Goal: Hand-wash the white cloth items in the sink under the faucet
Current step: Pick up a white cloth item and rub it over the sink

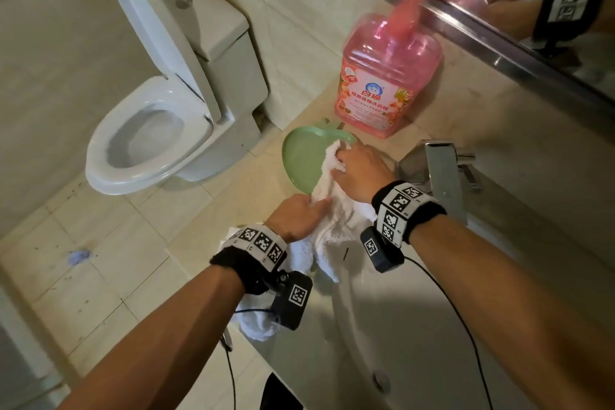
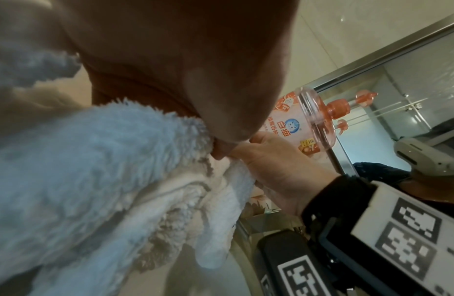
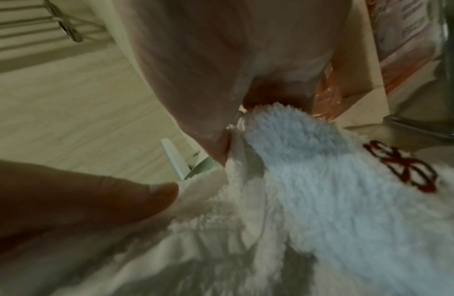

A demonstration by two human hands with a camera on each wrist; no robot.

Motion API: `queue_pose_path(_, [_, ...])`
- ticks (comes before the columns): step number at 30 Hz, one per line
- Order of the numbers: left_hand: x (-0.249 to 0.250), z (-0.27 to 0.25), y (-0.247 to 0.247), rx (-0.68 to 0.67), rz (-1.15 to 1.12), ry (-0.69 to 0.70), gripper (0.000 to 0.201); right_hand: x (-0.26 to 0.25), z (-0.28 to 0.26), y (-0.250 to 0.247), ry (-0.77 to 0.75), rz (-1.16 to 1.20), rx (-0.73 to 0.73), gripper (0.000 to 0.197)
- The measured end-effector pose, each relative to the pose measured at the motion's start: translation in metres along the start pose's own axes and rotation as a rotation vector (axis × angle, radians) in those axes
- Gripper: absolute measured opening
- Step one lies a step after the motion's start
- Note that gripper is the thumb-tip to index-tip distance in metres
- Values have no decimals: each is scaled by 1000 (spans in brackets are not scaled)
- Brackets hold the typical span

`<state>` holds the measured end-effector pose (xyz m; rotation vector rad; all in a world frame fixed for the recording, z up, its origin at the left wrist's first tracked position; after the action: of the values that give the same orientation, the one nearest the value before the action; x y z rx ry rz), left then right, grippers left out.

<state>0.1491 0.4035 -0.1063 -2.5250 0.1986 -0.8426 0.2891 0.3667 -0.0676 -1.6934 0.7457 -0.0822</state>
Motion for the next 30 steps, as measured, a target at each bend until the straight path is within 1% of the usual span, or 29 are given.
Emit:
queue_pose_path(2, [-1,2,1,-15,-16,5,54,-1,0,1,-16,-6,-1,27])
queue_pose_path(5, [-3,5,1,-4,-32,1,54,-1,-1,-3,-20,13,59,23])
queue_pose_path(8, [-6,9,1,8,-32,-24,55,0,1,7,7,4,-30,28])
queue_pose_path(10, [-6,9,1,0,-52,-37,55,-1,2,8,14,22,-42,30])
queue_pose_path(11, [-5,8,1,-14,-58,-31,55,-2,2,6,19,37,-20,28])
queue_pose_path(14, [-1,-1,0,-53,-76,6,56,3,-8,-14,88,95,114,26])
queue_pose_path(17, [11,-20,-1,-144,-192,64,46,6,-31,-39,134,282,208,32])
queue_pose_path(19, [19,-36,-3,-215,-244,47,41,7,-52,-56,159,354,230,31])
queue_pose_path(20, [23,-42,-5,-234,-196,57,40,7,-62,-64,165,352,214,30])
queue_pose_path(21, [31,-49,-7,-239,-84,99,37,6,-72,-73,158,341,191,26])
queue_pose_path(22, [40,-54,-11,-201,46,167,33,4,-82,-82,141,321,157,20])
queue_pose_path(23, [51,-59,-20,-105,148,242,33,0,-93,-91,117,288,111,13])
queue_pose_path(24, [63,-67,-31,8,152,309,40,-4,-105,-99,93,244,58,10])
queue_pose_path(25, [79,-77,-40,92,100,404,57,-8,-117,-106,64,193,4,9])
queue_pose_path(26, [97,-86,-45,121,46,513,73,-14,-127,-113,32,141,-42,9])
queue_pose_path(27, [115,-95,-42,95,52,620,84,-19,-138,-120,2,94,-67,9])
queue_pose_path(28, [131,-102,-34,39,107,721,84,-22,-148,-126,-24,51,-64,10])
queue_pose_path(29, [145,-110,-24,-37,169,799,76,-21,-158,-134,-37,21,-41,15])
queue_pose_path(30, [155,-113,-14,-110,201,821,64,-18,-170,-143,-28,30,-12,22])
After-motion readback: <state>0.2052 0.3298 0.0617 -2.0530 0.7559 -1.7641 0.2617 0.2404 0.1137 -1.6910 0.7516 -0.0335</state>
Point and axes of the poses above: each hand's wrist, its own z-axis towards the middle knuckle, its own y-axis out of the palm, x = y × z, the point moved 8 cm from there along z, towards the middle knuckle, and after that the axes turned 5 degrees about -y, right-handed, at the moved point
